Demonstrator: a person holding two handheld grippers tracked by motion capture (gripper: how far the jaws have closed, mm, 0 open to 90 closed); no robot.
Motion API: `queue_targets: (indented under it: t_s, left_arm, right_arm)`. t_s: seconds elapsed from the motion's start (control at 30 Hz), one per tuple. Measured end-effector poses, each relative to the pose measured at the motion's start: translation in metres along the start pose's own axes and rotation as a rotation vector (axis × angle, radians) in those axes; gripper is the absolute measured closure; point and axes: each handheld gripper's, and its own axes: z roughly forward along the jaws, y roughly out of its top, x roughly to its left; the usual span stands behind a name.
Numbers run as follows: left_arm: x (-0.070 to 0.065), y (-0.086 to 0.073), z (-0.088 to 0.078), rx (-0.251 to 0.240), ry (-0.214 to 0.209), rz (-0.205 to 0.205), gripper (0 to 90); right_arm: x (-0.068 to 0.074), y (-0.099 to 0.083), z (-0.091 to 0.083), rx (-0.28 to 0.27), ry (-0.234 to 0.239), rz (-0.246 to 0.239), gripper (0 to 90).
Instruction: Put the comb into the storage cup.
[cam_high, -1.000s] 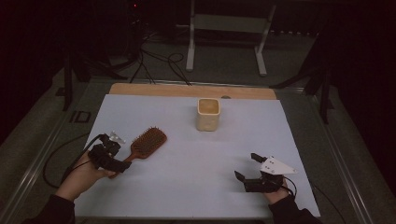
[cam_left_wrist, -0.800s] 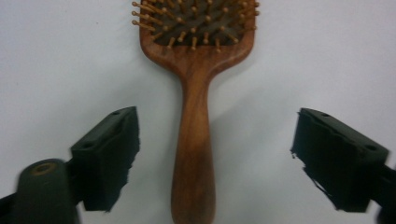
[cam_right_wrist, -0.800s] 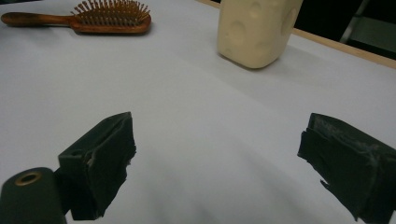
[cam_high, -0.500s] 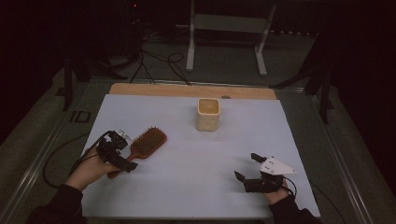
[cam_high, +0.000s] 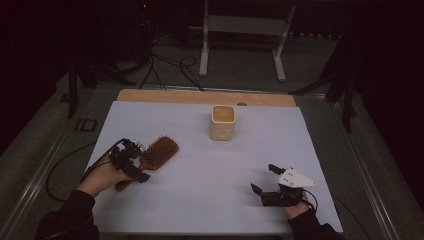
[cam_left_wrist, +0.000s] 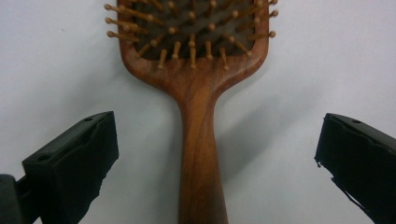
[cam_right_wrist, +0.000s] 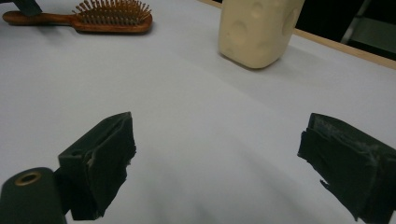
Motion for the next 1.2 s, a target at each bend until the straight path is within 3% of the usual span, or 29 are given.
queue_targets:
  t_s: [0.1,0.17,0.2,0.4,0.63,0.7,1.0,1.07,1.2]
  left_arm:
    - [0.001,0.002,0.002,0.009,-0.003,0.004,0.0]
    - [0.001,0.004,0.003,0.025,0.011,0.015,4.9]
    - [0.002,0.004,0.004,0.025,-0.007,0.017,6.2]
    - [0.003,0.007,0.007,0.046,-0.013,0.031,16.1]
    - [0.006,0.007,0.009,0.043,-0.03,0.025,28.6]
    - [0.006,0.006,0.009,0.048,-0.018,0.019,36.4]
    - [0.006,0.006,0.014,0.057,-0.017,0.002,54.8]
    - [0.005,0.008,0.016,0.075,-0.011,0.016,56.1]
    - [0.005,0.011,0.016,0.088,-0.008,0.006,60.6]
  right_arm:
    - [0.0,0.0,0.0,0.003,0.002,0.002,9.0]
    - [0.0,0.0,0.0,0.002,0.002,-0.004,8.9]
    - [0.0,0.0,0.0,0.004,0.002,0.0,8.9]
    - [0.0,0.0,0.0,0.004,0.003,0.003,8.9]
    - [0.0,0.0,0.0,0.001,0.004,0.0,8.9]
    - [0.0,0.0,0.0,-0.002,0.004,-0.005,9.0]
    - [0.001,0.0,0.0,-0.002,0.008,-0.001,8.9]
    - [0.002,0.001,-0.001,-0.008,0.007,-0.009,8.9]
    - [0.003,0.002,-0.001,-0.006,0.013,-0.012,9.0]
